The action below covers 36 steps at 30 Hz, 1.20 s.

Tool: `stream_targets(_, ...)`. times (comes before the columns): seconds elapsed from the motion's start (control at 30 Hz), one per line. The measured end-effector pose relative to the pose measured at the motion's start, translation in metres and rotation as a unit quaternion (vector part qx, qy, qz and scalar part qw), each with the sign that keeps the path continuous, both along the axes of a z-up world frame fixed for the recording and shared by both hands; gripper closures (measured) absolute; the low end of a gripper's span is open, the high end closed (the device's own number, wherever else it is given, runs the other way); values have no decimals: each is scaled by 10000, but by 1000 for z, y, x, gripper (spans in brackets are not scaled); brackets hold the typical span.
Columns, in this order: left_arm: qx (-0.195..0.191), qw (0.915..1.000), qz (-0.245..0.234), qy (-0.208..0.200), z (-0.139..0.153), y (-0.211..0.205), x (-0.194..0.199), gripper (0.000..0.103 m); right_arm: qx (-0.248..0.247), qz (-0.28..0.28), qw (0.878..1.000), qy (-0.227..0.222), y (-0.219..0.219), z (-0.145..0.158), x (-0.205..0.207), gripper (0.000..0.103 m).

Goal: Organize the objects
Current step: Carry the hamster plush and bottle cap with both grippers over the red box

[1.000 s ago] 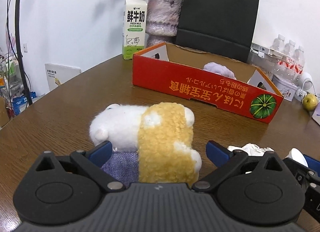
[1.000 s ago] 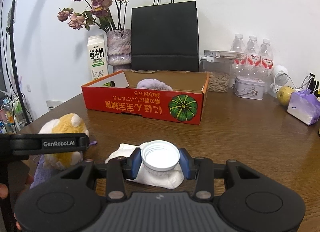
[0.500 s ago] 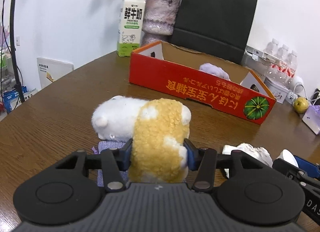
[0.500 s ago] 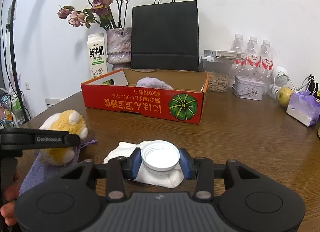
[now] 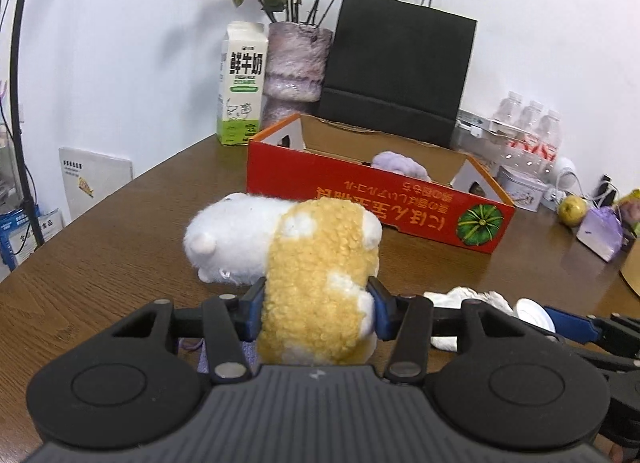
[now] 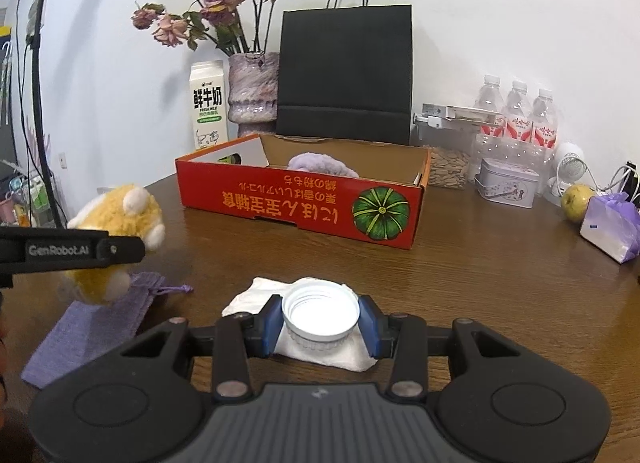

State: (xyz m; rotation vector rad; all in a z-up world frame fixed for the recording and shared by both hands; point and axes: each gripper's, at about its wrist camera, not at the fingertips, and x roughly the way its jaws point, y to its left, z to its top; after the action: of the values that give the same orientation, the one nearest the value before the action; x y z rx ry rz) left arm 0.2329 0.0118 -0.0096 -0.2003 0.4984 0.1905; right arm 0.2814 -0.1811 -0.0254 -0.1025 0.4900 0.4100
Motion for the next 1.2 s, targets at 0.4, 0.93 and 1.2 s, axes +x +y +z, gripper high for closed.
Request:
stream_targets(0.4,91,9995,-260,-127,15,6,-12,52,130,46,9998,-114,10,11,-17,64)
stream_targets(0.93,336,9976,-502,-348,43,7,10,52,278,71,9990,-344,27,42,-3,64)
stream_targets(1.2,348,9971,-521,-427,50,12,36,52,343,52,9983,-463,35,55,19,64)
